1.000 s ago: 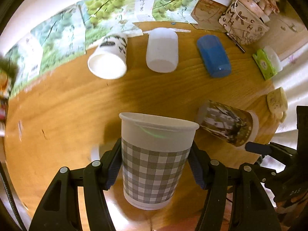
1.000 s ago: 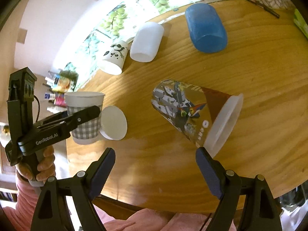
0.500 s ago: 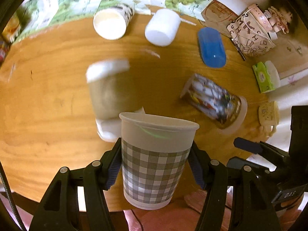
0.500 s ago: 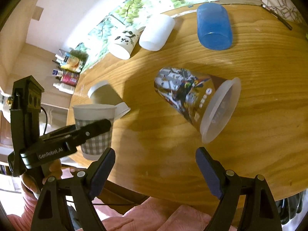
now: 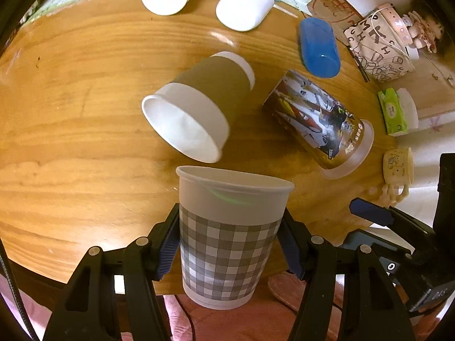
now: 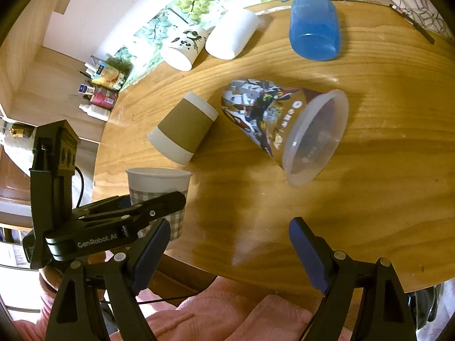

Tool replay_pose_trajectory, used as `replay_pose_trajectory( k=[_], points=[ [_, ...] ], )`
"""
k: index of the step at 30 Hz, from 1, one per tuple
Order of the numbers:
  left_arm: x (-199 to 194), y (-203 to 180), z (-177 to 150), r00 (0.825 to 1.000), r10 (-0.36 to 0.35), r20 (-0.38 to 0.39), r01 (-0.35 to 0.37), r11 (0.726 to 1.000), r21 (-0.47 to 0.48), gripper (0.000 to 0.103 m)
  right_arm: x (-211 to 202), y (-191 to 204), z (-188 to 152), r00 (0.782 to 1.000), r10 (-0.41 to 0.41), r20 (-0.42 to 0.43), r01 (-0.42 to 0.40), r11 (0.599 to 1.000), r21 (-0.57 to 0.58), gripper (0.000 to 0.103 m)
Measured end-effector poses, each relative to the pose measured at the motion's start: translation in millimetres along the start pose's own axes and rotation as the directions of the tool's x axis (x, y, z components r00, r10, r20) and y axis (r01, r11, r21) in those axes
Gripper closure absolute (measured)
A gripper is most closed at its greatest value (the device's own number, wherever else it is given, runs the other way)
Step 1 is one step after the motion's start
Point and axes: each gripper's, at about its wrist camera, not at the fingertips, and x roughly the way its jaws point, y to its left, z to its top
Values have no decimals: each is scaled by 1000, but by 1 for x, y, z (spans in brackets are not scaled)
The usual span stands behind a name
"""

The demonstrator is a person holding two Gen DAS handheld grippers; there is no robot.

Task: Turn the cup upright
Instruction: 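Carry the upright checkered cup with the left tool toward the right tool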

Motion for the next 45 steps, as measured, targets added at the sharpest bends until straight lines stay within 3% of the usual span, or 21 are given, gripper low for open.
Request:
replay_pose_trajectory(
  k=[13, 18, 21, 28, 35, 45],
  points=[
    [19, 1, -8, 999, 12, -45, -13, 999, -32, 33, 11, -5, -4, 999, -8, -46, 8, 1000, 6, 17],
    [24, 9, -10, 997, -14, -77, 8, 998, -68, 33, 16, -5, -5, 998, -6, -64, 6, 1000, 7, 17],
    [25, 12, -10, 996, -14, -82, 8, 997, -76, 26, 20, -2, -5, 997, -6, -73, 6, 1000, 5, 17],
    [24, 20, -13, 996, -37, -87, 29, 995, -93, 24, 24, -4, -7, 996, -6, -86, 7, 1000, 12, 17],
    [15, 26, -12, 994, -85, -62, 78, 992, -102, 24, 28, -3, -7, 996, -5, -93, 7, 1000, 17, 17],
    [-13, 44, -14, 996, -78, 48, 81, 995, -60, 24, 39, 12, -7, 994, 0, -110, 1, 1000, 8, 17]
  ],
)
